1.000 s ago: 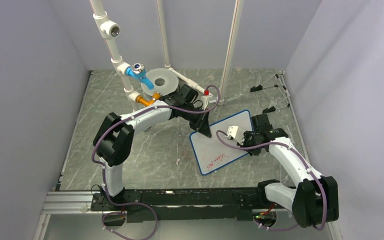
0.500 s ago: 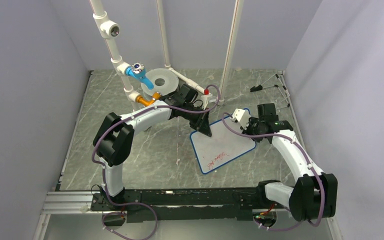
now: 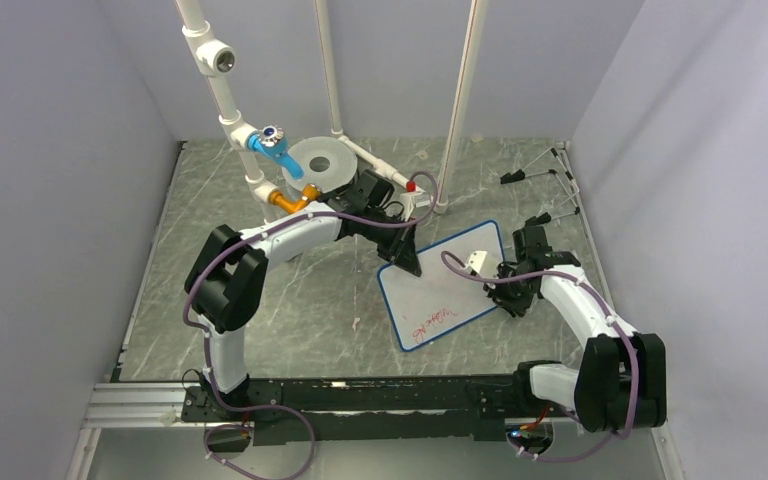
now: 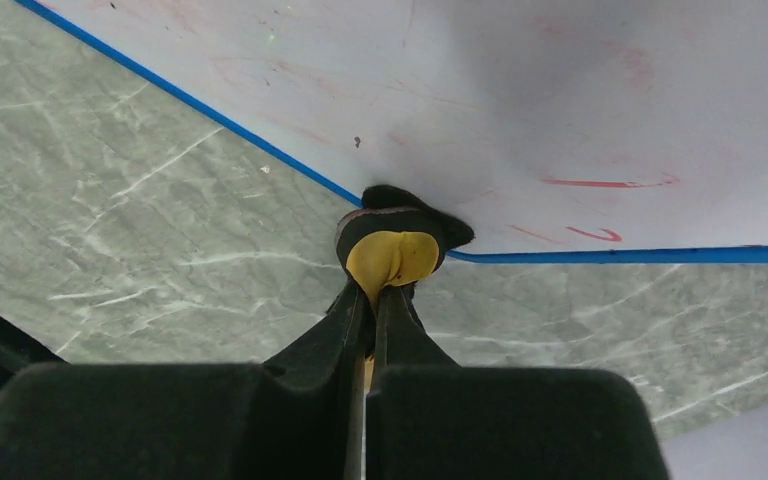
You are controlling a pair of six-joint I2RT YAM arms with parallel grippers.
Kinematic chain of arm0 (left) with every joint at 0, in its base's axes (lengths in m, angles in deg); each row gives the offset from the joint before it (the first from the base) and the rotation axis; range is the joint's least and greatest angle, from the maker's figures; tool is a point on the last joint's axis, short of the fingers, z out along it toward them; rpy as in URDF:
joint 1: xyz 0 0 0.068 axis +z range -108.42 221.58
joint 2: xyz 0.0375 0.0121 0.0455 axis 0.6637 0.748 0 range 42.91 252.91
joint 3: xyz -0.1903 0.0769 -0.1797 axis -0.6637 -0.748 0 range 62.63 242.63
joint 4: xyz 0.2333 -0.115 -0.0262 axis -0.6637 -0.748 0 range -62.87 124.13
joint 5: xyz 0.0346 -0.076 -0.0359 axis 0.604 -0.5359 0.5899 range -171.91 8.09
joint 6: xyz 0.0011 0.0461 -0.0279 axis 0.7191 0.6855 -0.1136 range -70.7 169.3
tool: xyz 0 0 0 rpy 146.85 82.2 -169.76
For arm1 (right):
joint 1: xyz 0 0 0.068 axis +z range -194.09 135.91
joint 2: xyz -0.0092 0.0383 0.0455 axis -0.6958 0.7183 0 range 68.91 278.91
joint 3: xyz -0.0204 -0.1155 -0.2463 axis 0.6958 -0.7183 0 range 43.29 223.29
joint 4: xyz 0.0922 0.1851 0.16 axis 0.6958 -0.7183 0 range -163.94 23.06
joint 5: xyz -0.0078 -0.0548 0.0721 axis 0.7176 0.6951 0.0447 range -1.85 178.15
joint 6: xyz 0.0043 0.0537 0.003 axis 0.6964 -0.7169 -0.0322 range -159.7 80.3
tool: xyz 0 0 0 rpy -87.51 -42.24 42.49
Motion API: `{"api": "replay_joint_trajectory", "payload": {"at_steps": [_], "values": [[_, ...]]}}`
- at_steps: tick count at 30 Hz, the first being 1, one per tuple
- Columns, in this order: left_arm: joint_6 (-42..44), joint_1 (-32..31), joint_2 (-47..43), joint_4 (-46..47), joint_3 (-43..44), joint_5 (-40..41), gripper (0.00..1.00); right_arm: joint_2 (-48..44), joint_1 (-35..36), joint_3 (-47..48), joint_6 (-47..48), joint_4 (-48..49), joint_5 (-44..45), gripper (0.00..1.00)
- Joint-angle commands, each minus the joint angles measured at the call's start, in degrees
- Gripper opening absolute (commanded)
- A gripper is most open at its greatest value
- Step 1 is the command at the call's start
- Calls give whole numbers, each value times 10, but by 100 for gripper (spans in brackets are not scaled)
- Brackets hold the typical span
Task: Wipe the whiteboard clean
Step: Erase the whiteboard at the center of the board.
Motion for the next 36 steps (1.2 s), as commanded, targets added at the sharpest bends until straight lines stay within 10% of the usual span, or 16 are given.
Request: {"api": "replay_joint_trajectory", "payload": {"at_steps": [1, 36], "values": [[7, 7, -25, 34, -7, -68, 0, -13, -1, 23, -3, 4, -32, 0], [4, 12, -29, 46, -17, -74, 0, 4, -1, 82, -43, 53, 8, 0]]}}
